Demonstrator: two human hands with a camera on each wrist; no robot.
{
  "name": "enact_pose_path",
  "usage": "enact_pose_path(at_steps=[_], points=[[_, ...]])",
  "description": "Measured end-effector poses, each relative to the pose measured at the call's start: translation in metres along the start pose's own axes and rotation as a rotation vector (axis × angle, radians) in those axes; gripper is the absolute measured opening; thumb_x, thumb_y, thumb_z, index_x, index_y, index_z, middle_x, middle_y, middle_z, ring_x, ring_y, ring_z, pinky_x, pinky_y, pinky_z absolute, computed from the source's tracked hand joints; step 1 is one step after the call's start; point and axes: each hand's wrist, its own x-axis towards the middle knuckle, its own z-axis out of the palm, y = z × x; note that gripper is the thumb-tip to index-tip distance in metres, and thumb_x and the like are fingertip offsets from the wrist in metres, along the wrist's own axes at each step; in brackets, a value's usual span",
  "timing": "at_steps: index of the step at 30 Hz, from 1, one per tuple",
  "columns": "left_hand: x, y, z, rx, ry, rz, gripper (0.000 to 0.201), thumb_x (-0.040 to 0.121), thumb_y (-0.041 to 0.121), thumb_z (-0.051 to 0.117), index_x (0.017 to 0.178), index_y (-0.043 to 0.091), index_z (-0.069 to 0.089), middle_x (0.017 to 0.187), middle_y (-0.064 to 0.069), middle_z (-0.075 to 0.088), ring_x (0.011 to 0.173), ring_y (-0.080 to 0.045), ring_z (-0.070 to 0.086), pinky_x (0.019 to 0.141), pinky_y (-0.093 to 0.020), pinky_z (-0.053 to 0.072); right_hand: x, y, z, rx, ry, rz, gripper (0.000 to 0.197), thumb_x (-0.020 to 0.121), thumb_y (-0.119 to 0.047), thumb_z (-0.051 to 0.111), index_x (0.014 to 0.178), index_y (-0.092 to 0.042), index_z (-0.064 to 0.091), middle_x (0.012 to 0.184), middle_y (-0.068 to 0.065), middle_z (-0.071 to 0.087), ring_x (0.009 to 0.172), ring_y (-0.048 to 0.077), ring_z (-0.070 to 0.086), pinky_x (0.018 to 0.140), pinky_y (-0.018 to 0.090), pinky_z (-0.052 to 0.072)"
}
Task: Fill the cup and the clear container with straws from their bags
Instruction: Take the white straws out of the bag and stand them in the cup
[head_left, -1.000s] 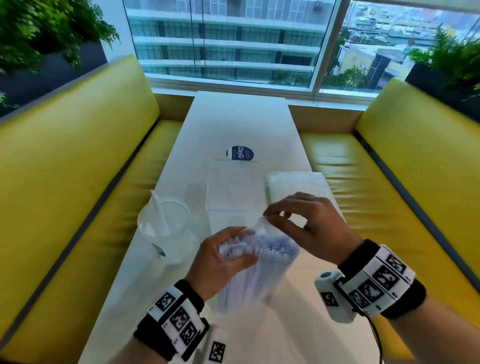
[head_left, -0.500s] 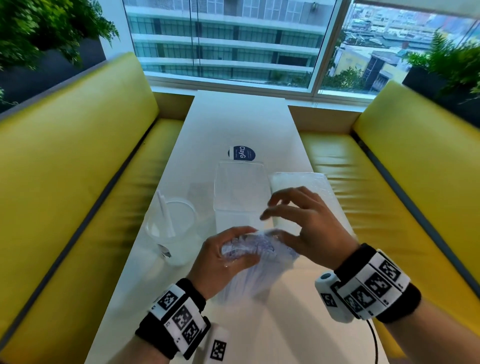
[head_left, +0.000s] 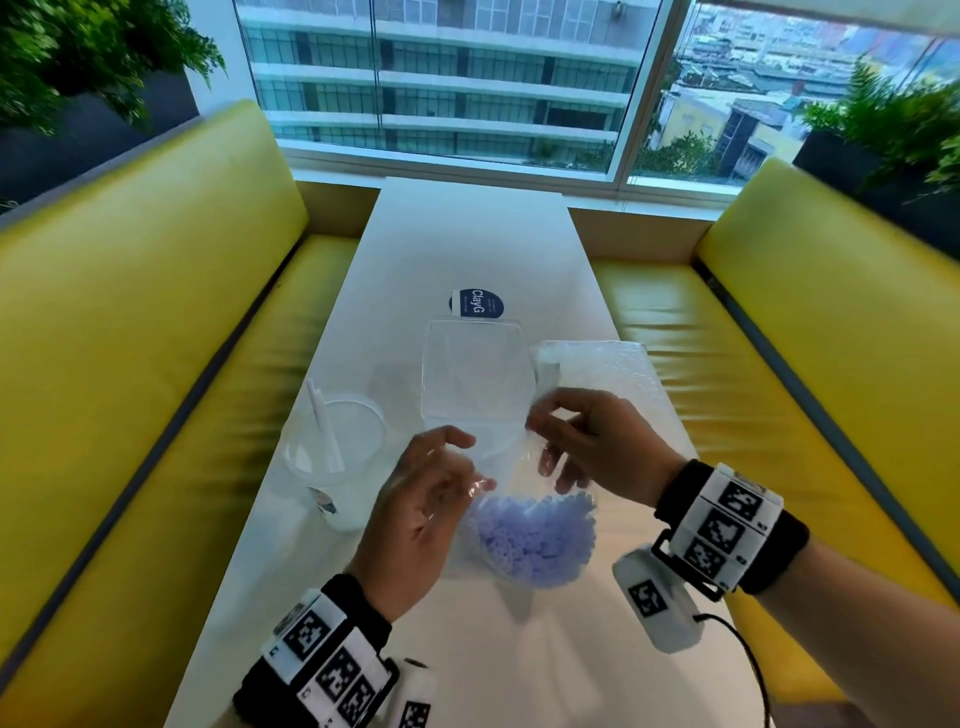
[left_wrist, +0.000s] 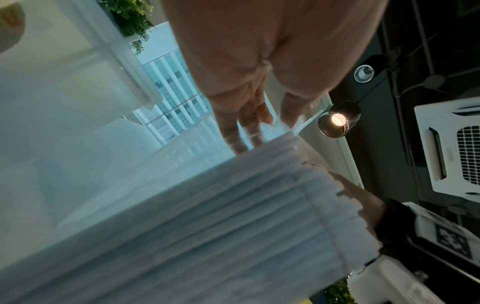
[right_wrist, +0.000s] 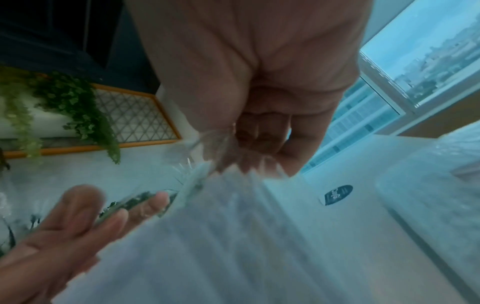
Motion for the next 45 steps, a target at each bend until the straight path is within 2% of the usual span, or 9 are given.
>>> enact_pose_path(at_steps=[4,12,17,21,24,26,31,38,45], points=[[0.002,-0.007,-0.005,0.176,-0.045,-0.028,0.038,0.09,0.0,0.047,0.066,0.022,0.067,0.12,-0.006,0.062,0.095,-0.011,0.073,0.088,-0.026,0.055,-0.005,-0.003,-0.006,0.012,0.022,-0.133,0.026,0.091,-0.029,0.068,0.097,-0.018,0.045,0.088,0.002,0.076,0.061,0.024,0.072,0.057,0.032,0.055],[0.009,-0.003,-0.005,0.04,-0.025,-0.312,0.033,0.096,-0.006,0.049,0.106,0.016,0.07,0.104,0.005,0.075,0.087,-0.014,0.075,0.081,-0.021,0.056,-0.035,0.025,-0.013,-0.421,0.007,-0.489,0.027,0.094,-0.003,0.06,0.092,-0.029,0.067,0.127,-0.019,0.058,0.121,0.0,0.057,0.083,0.006,0.045],[0.012,0.001,-0.012,-0.049,-0.118,-0.381,0.045,0.094,-0.012,0.044,0.11,0.022,0.07,0.116,0.008,0.072,0.096,-0.019,0.074,0.093,-0.032,0.056,-0.036,0.041,-0.013,-0.16,-0.121,-0.207,0.065,0.098,0.012,0.041,0.114,-0.047,0.064,0.102,-0.027,0.068,0.091,0.006,0.069,0.071,0.026,0.061],[0.015,0.004,-0.017,-0.186,-0.214,-0.429,0.035,0.096,0.015,0.046,0.118,0.029,0.069,0.128,0.007,0.066,0.113,-0.022,0.067,0.097,-0.04,0.054,-0.04,0.037,-0.018,0.23,-0.219,-0.013,0.045,0.1,0.013,0.035,0.125,-0.014,0.062,0.102,0.001,0.071,0.089,0.022,0.067,0.074,0.036,0.061],[0.004,0.003,-0.022,-0.168,-0.427,-0.441,0.06,0.077,0.048,0.07,0.134,0.042,0.051,0.141,0.016,0.053,0.122,-0.016,0.061,0.098,-0.039,0.053,-0.045,0.041,-0.023,0.312,-0.33,0.007,0.05,0.09,0.007,0.059,0.133,-0.018,0.06,0.116,0.01,0.065,0.098,0.024,0.063,0.083,0.046,0.06],[-0.007,0.0,-0.023,-0.128,-0.516,-0.464,0.093,0.06,0.046,0.089,0.139,0.049,0.039,0.147,0.024,0.042,0.126,-0.012,0.057,0.102,-0.039,0.052,-0.052,0.045,-0.021,0.232,-0.405,-0.015,0.073,0.077,-0.008,0.078,0.14,-0.036,0.052,0.126,-0.002,0.058,0.112,0.021,0.058,0.085,0.05,0.059],[-0.016,-0.003,-0.015,0.011,-0.414,-0.342,0.107,0.058,0.019,0.095,0.142,0.048,0.035,0.15,0.027,0.031,0.135,-0.009,0.047,0.104,-0.039,0.05,-0.065,0.046,-0.002,0.189,-0.342,-0.069,0.11,0.059,-0.006,0.093,0.142,-0.052,0.037,0.134,-0.017,0.042,0.12,0.014,0.055,0.079,0.042,0.061],[-0.018,-0.022,-0.011,0.059,-0.365,-0.326,0.103,0.062,0.023,0.093,0.143,0.047,0.034,0.15,0.023,0.036,0.136,-0.006,0.045,0.106,-0.038,0.049,-0.061,0.06,0.025,0.103,-0.146,-0.176,0.109,0.052,-0.02,0.099,0.142,-0.044,0.042,0.131,-0.02,0.043,0.108,0.013,0.056,0.07,0.032,0.062],[-0.03,-0.047,-0.012,0.074,-0.323,-0.409,0.088,0.063,0.02,0.091,0.135,0.047,0.047,0.136,0.019,0.056,0.126,0.0,0.052,0.1,-0.015,0.046,-0.055,0.075,0.044,0.086,-0.107,-0.144,0.095,0.056,-0.022,0.097,0.137,-0.032,0.05,0.129,-0.016,0.049,0.113,0.003,0.057,0.067,0.024,0.061]])
